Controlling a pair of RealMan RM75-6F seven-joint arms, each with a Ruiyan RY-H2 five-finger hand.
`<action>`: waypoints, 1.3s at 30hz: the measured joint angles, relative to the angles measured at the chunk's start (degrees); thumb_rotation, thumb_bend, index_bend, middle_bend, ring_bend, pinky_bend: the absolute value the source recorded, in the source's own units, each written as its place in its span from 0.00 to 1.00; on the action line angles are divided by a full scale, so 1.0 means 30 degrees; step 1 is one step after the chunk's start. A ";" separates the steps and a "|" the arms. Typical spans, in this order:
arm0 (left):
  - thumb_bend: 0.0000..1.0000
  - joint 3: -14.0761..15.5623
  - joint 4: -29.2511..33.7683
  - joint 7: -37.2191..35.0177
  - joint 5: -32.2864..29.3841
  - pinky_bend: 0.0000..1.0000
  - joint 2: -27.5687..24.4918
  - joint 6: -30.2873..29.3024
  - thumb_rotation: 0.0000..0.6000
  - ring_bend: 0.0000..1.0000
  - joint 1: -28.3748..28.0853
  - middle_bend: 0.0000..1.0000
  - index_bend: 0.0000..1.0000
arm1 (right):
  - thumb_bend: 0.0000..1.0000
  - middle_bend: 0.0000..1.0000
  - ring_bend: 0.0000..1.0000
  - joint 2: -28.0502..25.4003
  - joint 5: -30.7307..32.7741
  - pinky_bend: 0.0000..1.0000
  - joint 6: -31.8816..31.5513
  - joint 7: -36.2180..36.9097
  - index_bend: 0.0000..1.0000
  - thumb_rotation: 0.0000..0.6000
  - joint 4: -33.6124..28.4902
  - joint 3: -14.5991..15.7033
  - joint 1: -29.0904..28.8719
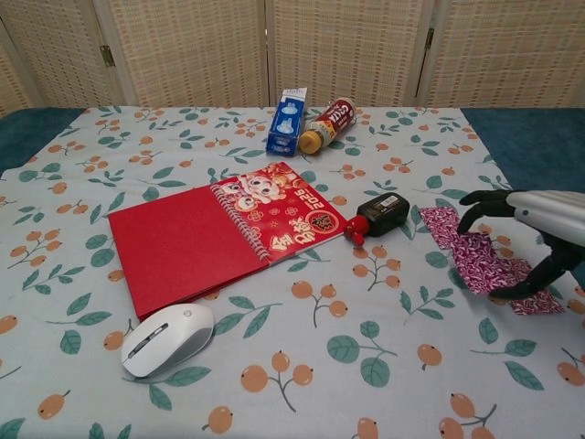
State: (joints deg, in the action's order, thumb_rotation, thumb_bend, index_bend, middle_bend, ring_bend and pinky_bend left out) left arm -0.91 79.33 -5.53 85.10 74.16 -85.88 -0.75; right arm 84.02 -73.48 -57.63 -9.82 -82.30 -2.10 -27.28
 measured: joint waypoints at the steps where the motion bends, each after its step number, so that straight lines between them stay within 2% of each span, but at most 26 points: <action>1: 0.43 -0.0001 0.0012 0.0014 -0.0002 0.00 0.0000 0.0016 1.00 0.13 -0.0011 0.13 0.23 | 0.21 0.10 0.00 -0.0099 0.0017 0.00 -0.0070 0.0219 0.27 0.91 -0.0028 0.0063 0.0155; 19: 0.43 0.0035 0.0469 0.0439 0.0056 0.00 -0.0103 0.0026 1.00 0.13 -0.0063 0.13 0.23 | 0.21 0.10 0.00 0.0062 -0.0542 0.00 0.0607 0.3542 0.27 0.90 0.2396 0.0509 0.0931; 39: 0.43 0.0057 0.0478 0.0484 0.0023 0.00 -0.0060 0.0036 1.00 0.13 -0.0040 0.13 0.23 | 0.20 0.09 0.00 0.0026 -0.1082 0.00 0.0933 0.3814 0.27 0.91 0.2722 0.0492 0.0938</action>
State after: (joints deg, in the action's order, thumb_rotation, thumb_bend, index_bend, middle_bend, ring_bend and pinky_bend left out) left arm -0.74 80.77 -4.08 85.16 73.98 -85.78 -0.87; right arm 84.10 -76.72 -54.83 1.62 -74.13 -0.62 -24.47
